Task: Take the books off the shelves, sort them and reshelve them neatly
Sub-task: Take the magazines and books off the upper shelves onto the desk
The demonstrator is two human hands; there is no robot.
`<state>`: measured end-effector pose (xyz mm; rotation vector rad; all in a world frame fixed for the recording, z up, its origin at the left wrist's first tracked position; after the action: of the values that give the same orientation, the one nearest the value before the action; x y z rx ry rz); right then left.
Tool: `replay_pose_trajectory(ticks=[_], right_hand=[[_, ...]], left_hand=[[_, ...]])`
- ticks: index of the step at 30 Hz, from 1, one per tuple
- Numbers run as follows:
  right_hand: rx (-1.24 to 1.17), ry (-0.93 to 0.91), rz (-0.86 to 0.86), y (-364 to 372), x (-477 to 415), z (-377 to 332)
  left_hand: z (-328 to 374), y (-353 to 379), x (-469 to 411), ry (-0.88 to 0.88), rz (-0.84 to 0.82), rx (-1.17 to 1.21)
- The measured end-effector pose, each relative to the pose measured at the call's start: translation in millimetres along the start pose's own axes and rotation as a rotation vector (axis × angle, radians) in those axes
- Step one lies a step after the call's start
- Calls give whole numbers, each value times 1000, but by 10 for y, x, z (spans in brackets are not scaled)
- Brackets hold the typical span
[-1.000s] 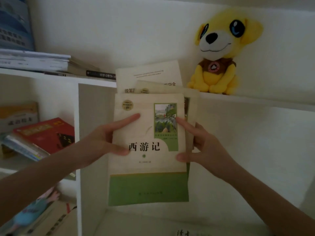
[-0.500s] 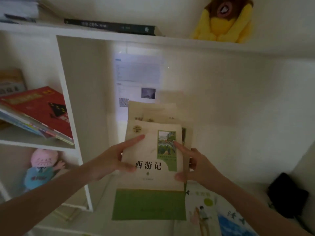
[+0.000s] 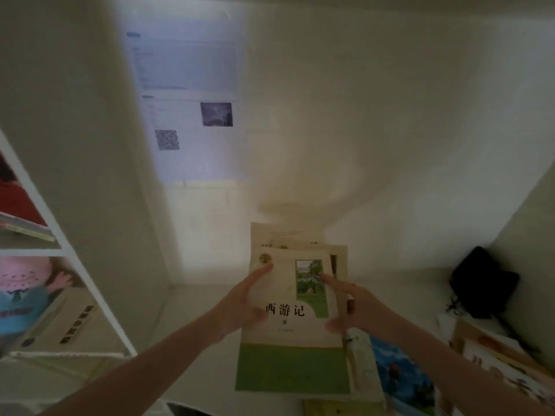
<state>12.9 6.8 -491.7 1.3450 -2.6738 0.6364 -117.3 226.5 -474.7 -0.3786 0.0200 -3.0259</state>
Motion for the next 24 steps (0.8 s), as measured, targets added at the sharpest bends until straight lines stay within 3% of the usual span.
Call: replay_pose_trajectory(ticks=[12, 24], right_hand=[[-73, 186, 114, -533, 551, 1080], [-137, 249, 113, -407, 407, 1482]], left_hand=[[-550, 1049, -725, 10, -87, -181], [-1095, 1090, -917, -88, -89, -232]])
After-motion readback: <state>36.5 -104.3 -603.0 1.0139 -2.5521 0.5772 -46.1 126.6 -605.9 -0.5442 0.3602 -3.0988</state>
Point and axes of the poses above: each hand's wrist, its own x-axis away from the middle knuckle, its own y-axis out of the palm, z = x × y, the point moved 2 cm from there along -x, towards the middle knuckle, and after that the axes turned 1 degree about -z, right-handed, at the moved point
